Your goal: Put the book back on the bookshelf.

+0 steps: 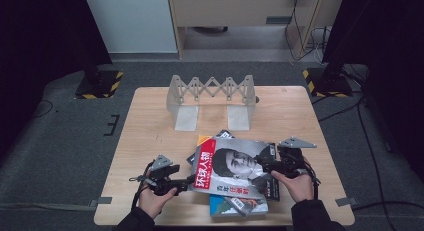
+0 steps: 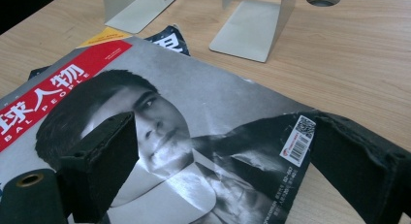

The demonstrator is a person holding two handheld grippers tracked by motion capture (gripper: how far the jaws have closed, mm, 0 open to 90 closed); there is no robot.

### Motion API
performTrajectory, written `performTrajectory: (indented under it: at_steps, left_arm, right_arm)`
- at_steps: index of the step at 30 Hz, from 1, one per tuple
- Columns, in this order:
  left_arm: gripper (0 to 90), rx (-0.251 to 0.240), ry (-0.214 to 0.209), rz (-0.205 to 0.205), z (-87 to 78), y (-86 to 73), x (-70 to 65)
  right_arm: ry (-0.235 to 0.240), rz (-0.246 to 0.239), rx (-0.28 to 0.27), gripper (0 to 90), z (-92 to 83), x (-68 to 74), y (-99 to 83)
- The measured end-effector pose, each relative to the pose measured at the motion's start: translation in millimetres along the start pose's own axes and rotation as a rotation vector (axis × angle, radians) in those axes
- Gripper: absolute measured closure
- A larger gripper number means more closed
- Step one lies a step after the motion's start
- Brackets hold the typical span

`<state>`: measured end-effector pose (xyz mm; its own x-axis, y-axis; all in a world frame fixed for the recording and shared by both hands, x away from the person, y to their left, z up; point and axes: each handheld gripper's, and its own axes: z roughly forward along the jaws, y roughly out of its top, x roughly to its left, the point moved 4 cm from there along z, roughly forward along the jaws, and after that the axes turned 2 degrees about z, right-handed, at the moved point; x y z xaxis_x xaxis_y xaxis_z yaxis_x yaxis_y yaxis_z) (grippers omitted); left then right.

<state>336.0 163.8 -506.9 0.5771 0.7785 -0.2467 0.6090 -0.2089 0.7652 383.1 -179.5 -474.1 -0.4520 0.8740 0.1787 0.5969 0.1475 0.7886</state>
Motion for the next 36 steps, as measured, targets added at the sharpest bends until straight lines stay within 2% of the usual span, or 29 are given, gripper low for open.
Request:
performTrajectory:
  at_steps: [10,14,15,20,31,36]
  left_arm:
    - [24.1,0.048,-0.065,-0.006,10.9,-5.5,-12.6]
    - [25.1,0.058,-0.081,-0.012,14.2,-6.3,-14.0]
    - [25.5,0.058,-0.091,-0.025,15.2,-6.6,-14.6]
    - [27.0,0.060,-0.118,-0.031,18.2,-6.8,-16.4]
    - [28.2,0.067,-0.170,-0.093,24.6,-9.2,-15.8]
    - [27.6,0.074,-0.220,-0.120,29.1,-10.4,-16.4]
  right_arm:
    - [0.012,-0.011,0.026,10.0,6.7,5.6,-10.0]
    - [0.024,-0.010,0.035,10.0,9.7,7.3,-14.5]
    - [0.028,-0.003,0.038,9.9,11.0,8.0,-15.9]
    - [0.032,-0.016,0.056,9.7,16.5,9.9,-21.7]
    - [0.040,-0.034,0.083,9.7,25.0,15.4,-29.1]
    - [0.031,-0.053,0.077,9.7,26.8,15.6,-30.5]
